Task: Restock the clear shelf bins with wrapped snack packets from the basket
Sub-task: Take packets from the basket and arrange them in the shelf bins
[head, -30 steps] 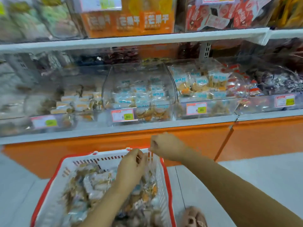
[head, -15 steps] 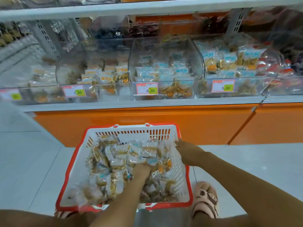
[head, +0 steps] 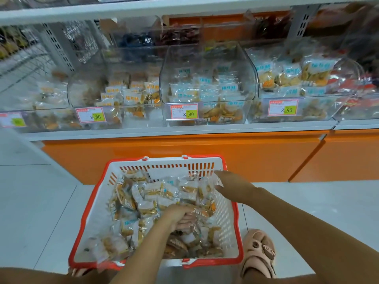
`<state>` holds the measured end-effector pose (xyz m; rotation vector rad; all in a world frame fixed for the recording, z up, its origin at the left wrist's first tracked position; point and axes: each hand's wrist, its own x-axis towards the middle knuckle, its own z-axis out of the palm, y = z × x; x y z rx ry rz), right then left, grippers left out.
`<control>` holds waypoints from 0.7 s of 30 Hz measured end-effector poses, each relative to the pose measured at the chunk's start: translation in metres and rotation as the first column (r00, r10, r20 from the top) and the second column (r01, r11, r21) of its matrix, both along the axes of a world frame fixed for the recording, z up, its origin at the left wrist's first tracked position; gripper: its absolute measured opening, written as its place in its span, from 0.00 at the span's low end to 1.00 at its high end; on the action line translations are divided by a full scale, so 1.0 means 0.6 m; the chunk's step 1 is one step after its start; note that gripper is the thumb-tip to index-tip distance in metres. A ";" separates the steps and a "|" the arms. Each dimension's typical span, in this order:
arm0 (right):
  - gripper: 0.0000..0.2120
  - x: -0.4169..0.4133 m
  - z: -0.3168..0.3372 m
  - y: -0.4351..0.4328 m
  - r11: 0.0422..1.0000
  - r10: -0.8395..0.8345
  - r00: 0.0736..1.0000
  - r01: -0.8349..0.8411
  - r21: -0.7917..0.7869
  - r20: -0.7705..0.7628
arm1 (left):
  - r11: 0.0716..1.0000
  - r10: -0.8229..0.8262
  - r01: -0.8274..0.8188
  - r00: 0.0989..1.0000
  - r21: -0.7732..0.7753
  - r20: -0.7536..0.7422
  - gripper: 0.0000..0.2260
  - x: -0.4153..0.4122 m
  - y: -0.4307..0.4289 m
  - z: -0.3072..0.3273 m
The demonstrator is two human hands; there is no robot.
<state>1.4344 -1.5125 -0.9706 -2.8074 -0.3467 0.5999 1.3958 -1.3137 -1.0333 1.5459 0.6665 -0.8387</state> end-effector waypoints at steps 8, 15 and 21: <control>0.29 0.030 0.142 -0.001 0.744 -0.056 0.867 0.367 0.558 -0.495 | 0.934 -0.301 0.357 0.817 -0.021 0.492 0.10 0.001 0.033 0.243; 0.21 0.080 0.308 -0.051 0.552 -0.036 0.934 0.315 0.772 -0.355 | 0.944 -0.310 0.249 0.462 0.215 0.831 0.08 0.062 -0.040 0.369; 0.18 0.118 0.417 -0.180 0.582 -0.502 0.857 0.237 0.778 0.114 | 0.884 -0.466 0.098 0.280 0.458 0.839 0.12 0.146 -0.129 0.396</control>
